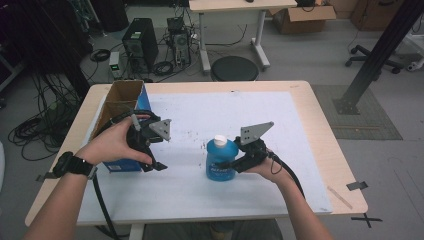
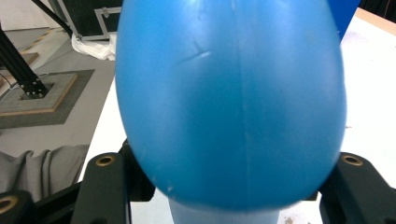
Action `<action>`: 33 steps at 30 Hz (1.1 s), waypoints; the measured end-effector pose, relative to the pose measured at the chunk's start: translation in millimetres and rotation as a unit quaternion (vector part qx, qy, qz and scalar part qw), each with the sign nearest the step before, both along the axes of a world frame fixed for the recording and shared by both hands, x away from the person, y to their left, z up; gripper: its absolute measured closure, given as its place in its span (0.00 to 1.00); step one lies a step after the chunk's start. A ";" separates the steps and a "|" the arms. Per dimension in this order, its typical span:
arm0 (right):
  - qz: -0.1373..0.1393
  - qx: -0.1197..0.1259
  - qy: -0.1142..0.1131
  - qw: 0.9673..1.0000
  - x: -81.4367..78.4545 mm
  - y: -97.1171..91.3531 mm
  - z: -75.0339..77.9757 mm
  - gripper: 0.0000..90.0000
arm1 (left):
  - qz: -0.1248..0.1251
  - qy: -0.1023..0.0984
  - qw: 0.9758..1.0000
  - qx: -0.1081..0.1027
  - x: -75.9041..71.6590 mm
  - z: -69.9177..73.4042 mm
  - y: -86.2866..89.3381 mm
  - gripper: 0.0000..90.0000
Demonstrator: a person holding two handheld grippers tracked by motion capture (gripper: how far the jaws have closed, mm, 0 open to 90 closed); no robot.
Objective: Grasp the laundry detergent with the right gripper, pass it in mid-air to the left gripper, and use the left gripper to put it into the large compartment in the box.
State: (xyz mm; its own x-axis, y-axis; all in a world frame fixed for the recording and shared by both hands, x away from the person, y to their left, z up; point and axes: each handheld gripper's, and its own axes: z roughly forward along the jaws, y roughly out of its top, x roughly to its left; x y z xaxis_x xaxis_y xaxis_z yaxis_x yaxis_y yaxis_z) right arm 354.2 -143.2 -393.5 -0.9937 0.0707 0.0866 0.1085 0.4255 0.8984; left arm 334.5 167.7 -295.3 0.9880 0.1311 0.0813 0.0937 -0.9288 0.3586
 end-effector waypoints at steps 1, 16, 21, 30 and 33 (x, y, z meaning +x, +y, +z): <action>-0.001 0.000 -0.001 1.000 -0.1 0.1 -0.1 0.45 | 0.001 0.000 1.000 0.000 -0.1 0.0 0.0 0.05; 0.025 -0.063 0.002 0.998 4.1 9.2 23.5 0.48 | -0.002 -0.011 1.000 -0.009 -2.6 19.0 -1.3 0.05; 0.029 -0.066 0.004 0.997 8.0 12.0 40.2 0.48 | -0.002 -0.017 1.000 -0.012 -3.6 29.3 -2.2 0.05; 0.046 -0.077 -0.002 0.996 15.2 25.9 77.9 0.48 | 0.001 -0.025 0.999 -0.025 -6.3 56.1 -6.4 0.04; 0.051 -0.077 -0.005 0.996 15.5 29.6 84.5 0.48 | 0.003 -0.028 0.999 -0.029 -6.6 62.1 -7.1 0.04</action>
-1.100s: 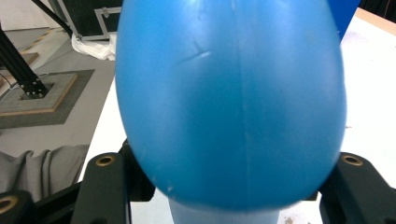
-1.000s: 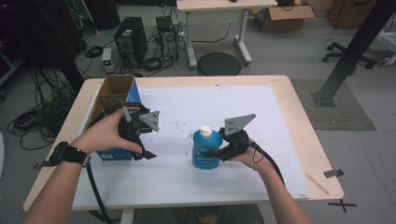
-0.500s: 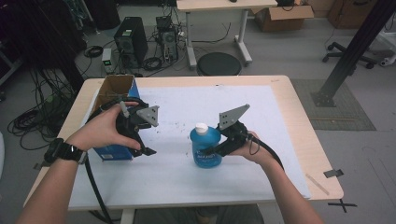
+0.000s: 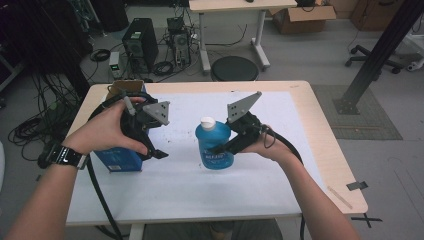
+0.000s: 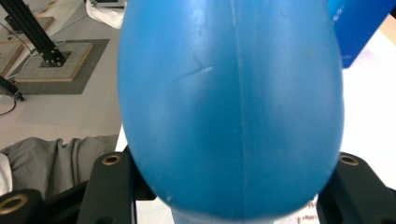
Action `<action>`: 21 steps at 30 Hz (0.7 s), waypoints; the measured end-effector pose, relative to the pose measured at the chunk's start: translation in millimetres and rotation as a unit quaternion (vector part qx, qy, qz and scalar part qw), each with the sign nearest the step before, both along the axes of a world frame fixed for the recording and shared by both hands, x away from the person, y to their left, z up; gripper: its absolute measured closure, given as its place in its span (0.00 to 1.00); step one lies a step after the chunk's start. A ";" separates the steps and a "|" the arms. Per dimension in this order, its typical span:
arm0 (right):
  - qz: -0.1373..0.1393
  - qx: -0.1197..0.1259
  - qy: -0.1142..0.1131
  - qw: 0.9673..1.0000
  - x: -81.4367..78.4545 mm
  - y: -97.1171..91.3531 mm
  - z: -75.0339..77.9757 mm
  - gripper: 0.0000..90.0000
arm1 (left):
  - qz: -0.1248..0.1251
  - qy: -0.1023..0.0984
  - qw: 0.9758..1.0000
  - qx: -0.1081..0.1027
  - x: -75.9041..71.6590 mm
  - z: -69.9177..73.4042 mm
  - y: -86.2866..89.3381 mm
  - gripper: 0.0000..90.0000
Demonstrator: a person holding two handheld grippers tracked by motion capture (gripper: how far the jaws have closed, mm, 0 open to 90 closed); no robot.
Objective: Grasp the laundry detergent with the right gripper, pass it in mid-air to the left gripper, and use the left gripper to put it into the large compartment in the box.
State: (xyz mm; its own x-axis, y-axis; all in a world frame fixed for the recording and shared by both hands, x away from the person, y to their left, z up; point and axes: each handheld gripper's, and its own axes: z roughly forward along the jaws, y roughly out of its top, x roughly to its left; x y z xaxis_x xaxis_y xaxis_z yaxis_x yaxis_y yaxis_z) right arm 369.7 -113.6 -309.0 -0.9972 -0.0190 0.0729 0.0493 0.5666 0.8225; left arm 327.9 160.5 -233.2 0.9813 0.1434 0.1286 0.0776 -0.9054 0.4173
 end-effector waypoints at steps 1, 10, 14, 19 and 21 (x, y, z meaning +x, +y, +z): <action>0.002 0.000 0.000 1.000 -0.1 2.1 2.9 0.48 | 0.001 0.001 1.000 -0.003 -0.2 3.9 -0.4 0.04; 0.021 -0.010 -0.002 1.000 -1.4 24.9 16.3 0.48 | 0.002 -0.010 1.000 -0.019 -2.0 27.0 -7.7 0.04; 0.027 -0.015 -0.002 1.000 -3.0 34.2 16.8 0.48 | -0.006 -0.008 1.000 -0.027 -3.2 32.4 -15.1 0.04; 0.036 -0.014 0.002 0.999 -4.9 43.7 16.4 0.48 | -0.009 -0.008 1.000 -0.022 -2.1 34.1 -25.4 0.04; 0.039 -0.016 0.001 0.999 -5.5 45.5 16.2 0.48 | -0.007 -0.009 1.000 -0.021 -1.9 33.9 -27.6 0.04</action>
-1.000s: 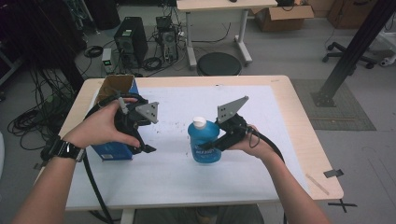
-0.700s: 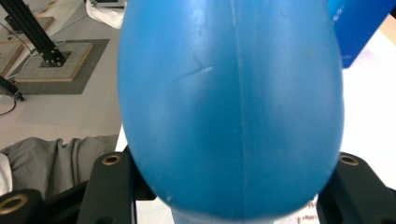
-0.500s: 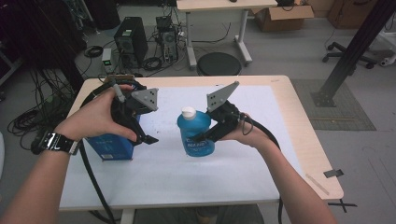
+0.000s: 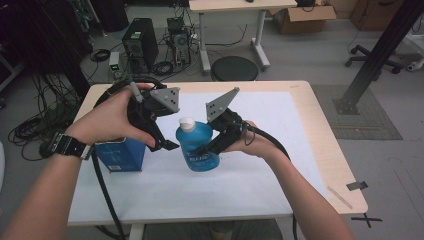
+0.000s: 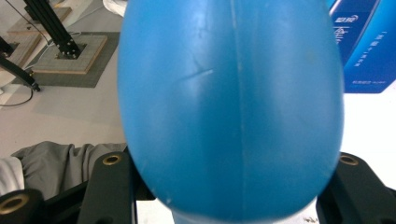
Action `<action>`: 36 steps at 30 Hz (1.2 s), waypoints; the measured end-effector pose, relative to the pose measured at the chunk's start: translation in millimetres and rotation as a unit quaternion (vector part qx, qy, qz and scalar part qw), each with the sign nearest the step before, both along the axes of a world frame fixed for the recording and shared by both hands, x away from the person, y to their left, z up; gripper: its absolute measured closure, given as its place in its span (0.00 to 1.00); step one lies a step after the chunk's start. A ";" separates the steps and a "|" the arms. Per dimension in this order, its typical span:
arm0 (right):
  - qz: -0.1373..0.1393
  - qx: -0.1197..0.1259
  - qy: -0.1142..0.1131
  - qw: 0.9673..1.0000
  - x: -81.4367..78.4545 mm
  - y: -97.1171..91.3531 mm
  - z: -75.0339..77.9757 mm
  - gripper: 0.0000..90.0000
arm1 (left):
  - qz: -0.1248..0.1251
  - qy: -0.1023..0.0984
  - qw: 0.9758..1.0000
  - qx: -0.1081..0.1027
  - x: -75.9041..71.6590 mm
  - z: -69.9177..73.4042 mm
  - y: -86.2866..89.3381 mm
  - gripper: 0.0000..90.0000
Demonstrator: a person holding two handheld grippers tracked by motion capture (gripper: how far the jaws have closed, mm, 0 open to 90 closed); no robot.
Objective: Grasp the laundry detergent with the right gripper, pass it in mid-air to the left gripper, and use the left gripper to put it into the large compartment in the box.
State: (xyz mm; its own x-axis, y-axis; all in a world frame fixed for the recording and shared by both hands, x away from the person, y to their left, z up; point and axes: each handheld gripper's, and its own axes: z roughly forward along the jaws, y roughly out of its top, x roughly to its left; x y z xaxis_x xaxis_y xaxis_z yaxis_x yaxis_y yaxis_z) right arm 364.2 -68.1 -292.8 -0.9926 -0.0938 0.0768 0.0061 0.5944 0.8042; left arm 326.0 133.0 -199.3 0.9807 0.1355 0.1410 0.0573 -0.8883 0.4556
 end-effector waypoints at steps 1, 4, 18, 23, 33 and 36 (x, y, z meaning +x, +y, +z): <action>0.000 -0.001 0.000 1.000 -0.6 1.8 -0.2 0.48 | 0.001 -0.001 1.000 0.003 0.4 -0.1 -2.1 0.04; 0.004 -0.006 -0.003 1.000 -2.8 7.5 -1.1 0.48 | -0.008 0.004 1.000 0.009 1.2 -0.7 -7.9 0.04; 0.004 -0.005 -0.005 1.000 -3.6 12.2 -1.7 0.48 | -0.009 0.009 0.999 0.035 3.3 -9.1 -24.4 0.06; 0.005 -0.006 -0.006 1.000 -4.5 12.0 -1.6 0.48 | -0.012 0.010 0.999 0.044 4.4 -12.9 -29.2 0.09; 0.005 -0.005 -0.005 1.000 -4.5 10.7 -3.0 0.48 | -0.018 0.017 0.998 0.053 4.3 -13.9 -34.3 0.21; 0.005 -0.005 -0.007 1.000 -5.0 10.3 -3.8 0.48 | -0.019 0.021 0.998 0.058 4.4 -13.5 -35.9 0.24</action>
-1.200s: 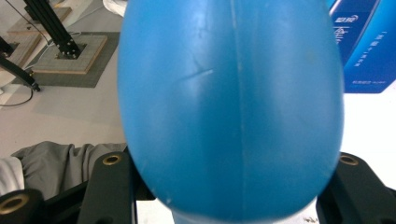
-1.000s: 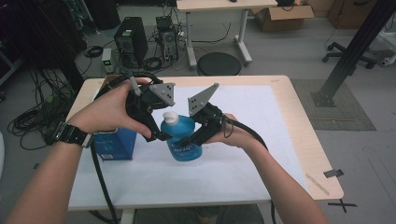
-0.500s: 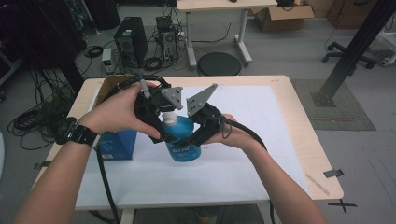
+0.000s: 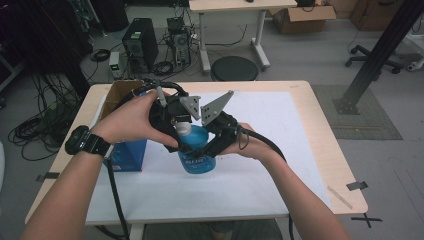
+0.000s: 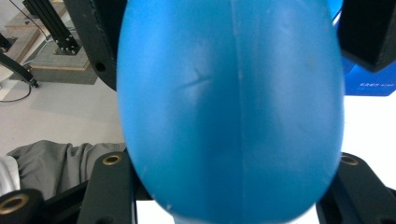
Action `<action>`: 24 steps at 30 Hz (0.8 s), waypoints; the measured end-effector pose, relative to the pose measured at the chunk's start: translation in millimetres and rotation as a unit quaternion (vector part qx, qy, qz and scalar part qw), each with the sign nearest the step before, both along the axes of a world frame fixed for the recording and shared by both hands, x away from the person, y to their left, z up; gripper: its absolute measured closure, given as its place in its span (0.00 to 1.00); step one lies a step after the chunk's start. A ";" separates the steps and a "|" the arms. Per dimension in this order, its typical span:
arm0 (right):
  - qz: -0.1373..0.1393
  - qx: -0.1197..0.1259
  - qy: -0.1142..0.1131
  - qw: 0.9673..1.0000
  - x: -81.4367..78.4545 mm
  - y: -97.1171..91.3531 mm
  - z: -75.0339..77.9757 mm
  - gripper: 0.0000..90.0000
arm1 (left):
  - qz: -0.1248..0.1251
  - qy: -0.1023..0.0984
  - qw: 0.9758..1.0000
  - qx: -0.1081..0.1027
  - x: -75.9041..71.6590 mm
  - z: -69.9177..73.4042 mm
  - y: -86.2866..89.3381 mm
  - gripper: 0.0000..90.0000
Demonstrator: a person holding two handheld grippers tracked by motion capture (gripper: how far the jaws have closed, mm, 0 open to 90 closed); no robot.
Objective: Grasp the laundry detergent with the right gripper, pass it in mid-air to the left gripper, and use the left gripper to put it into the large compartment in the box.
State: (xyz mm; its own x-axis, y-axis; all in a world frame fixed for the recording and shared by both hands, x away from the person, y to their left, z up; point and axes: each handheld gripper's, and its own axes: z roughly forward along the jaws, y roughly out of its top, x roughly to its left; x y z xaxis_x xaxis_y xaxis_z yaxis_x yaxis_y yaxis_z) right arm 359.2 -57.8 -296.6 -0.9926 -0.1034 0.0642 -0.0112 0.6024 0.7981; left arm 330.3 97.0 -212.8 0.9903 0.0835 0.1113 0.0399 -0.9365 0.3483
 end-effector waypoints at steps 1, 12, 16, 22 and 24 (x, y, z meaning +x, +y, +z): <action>0.000 0.000 0.000 1.000 0.0 0.0 0.0 0.48 | 0.000 0.000 1.000 -0.001 -0.1 -0.1 -0.6 0.24; -0.002 0.000 0.001 1.000 -0.3 -2.3 0.1 0.48 | -0.002 0.006 1.000 0.003 0.1 0.7 -5.0 0.32; -0.002 0.000 0.000 1.000 -0.4 -2.3 -0.7 0.48 | -0.002 0.009 1.000 0.007 0.6 -0.3 -6.0 0.34; -0.002 -0.001 0.001 1.000 -0.4 -2.4 -1.7 0.48 | 0.000 0.013 1.000 0.008 0.7 -0.9 -7.7 0.38; -0.003 -0.002 0.000 1.000 -0.3 -2.6 -1.8 0.48 | -0.002 0.014 1.000 0.010 0.9 -0.6 -7.9 0.39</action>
State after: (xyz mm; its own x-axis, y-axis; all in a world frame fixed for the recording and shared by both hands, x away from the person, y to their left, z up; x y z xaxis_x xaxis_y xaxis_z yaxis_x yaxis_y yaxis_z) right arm 358.9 -60.3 -298.4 -0.9932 -0.0974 0.0646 -0.0075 0.6049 0.7962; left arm 331.3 89.1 -213.3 0.9932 0.0783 0.0859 0.0460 -0.9434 0.3283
